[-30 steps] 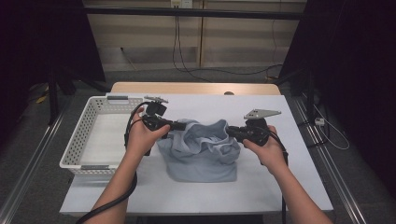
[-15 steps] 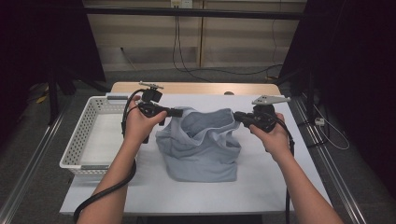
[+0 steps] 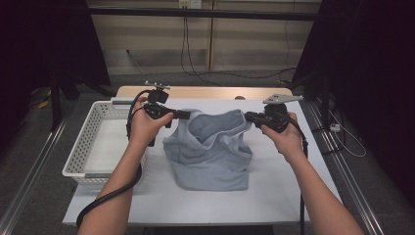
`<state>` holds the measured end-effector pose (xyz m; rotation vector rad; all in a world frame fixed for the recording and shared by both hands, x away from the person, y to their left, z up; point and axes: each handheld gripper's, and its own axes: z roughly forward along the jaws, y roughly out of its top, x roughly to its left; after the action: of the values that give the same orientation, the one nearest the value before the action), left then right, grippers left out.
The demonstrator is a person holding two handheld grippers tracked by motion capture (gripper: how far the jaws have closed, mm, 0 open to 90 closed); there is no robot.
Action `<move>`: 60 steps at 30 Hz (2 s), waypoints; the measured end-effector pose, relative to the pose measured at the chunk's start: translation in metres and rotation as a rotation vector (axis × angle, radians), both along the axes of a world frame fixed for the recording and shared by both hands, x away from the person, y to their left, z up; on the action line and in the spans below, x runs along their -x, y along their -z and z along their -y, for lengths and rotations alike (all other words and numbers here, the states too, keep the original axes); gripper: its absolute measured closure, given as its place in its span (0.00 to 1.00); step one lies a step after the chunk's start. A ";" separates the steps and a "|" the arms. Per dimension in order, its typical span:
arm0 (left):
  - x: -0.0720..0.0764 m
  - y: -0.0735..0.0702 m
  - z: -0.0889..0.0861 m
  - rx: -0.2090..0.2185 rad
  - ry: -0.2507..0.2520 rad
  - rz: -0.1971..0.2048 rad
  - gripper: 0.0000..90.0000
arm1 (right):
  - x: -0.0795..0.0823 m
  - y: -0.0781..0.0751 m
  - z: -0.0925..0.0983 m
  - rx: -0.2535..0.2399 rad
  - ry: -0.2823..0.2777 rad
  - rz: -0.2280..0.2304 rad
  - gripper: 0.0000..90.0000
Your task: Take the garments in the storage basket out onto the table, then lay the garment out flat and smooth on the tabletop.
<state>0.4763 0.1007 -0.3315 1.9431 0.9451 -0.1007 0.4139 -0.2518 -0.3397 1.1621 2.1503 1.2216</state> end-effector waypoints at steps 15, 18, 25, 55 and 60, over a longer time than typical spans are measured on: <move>-0.004 -0.006 0.001 0.004 -0.018 -0.002 0.97 | -0.005 -0.004 0.004 0.002 0.004 0.014 0.95; -0.003 -0.005 0.000 -0.002 -0.019 -0.005 0.97 | -0.006 -0.004 0.002 0.002 -0.004 0.016 0.95; 0.001 -0.005 -0.002 -0.010 -0.032 -0.005 0.97 | -0.007 -0.006 0.000 0.009 -0.020 0.020 0.95; -0.065 -0.017 0.009 -0.038 -0.188 0.102 0.48 | -0.080 -0.034 0.001 0.080 0.229 0.158 0.61; -0.051 -0.004 0.012 -0.069 -0.164 0.073 0.31 | -0.063 -0.018 -0.007 0.091 0.142 0.109 0.42</move>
<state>0.5274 0.0890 -0.3279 1.9103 1.0667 0.0974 0.4771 -0.2452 -0.3216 1.1607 1.9865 1.0883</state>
